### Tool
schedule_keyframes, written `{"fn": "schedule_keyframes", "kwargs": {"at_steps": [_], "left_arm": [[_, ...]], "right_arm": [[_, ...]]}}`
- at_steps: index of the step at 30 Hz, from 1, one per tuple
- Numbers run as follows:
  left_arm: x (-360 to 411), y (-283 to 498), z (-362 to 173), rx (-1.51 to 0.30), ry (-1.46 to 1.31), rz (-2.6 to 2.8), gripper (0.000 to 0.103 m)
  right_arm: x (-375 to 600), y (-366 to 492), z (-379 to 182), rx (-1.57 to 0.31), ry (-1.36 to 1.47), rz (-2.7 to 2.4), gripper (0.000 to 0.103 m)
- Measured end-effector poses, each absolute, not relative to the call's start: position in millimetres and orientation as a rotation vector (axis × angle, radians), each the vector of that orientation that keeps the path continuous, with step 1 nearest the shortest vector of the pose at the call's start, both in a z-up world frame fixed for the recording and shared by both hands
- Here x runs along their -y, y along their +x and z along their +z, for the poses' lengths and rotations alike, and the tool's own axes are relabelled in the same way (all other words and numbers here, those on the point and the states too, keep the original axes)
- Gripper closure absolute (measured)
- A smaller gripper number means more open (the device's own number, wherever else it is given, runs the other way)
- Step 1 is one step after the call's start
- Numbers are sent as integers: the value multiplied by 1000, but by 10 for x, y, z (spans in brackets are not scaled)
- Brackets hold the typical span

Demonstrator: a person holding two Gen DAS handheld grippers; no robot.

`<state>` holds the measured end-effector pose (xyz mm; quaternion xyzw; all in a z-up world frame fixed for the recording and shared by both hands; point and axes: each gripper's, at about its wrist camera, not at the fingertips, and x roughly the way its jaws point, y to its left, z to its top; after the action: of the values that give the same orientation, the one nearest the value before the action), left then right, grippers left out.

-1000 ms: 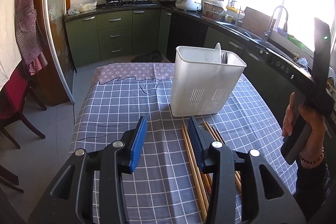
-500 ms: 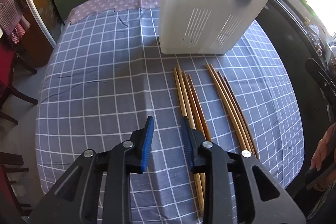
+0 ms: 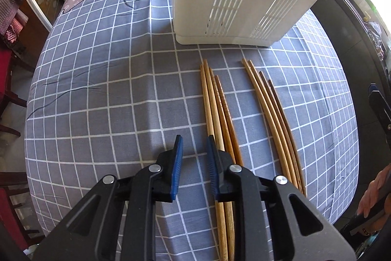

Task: Organize utensils
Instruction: 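Grasp one wooden chopstick with the left gripper and lift it upright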

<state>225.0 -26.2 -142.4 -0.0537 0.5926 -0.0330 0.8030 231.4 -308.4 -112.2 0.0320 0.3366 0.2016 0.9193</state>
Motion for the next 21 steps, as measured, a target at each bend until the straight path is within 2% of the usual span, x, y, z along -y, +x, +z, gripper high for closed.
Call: {"fn": "schedule_keyframes", "kwargs": {"at_steps": [17,18,19,21], "left_arm": [[668,2359,-1528,-1299,-13,-47,84],[689,2368,-1530,-1300,-8,-47,87],[695,2375,-1530,-1302,-11,-49,95],[669,2383,-1533,-1306,-25,-60,96]], "right_arm": [[3014,2343,-1147,-717,58,424,56],[3003,2340,-1146,-718,55,425,56],[2990,2334,-1145,-720,49,427,56],[2978,2328,-1144,-723,40,428,56]]}}
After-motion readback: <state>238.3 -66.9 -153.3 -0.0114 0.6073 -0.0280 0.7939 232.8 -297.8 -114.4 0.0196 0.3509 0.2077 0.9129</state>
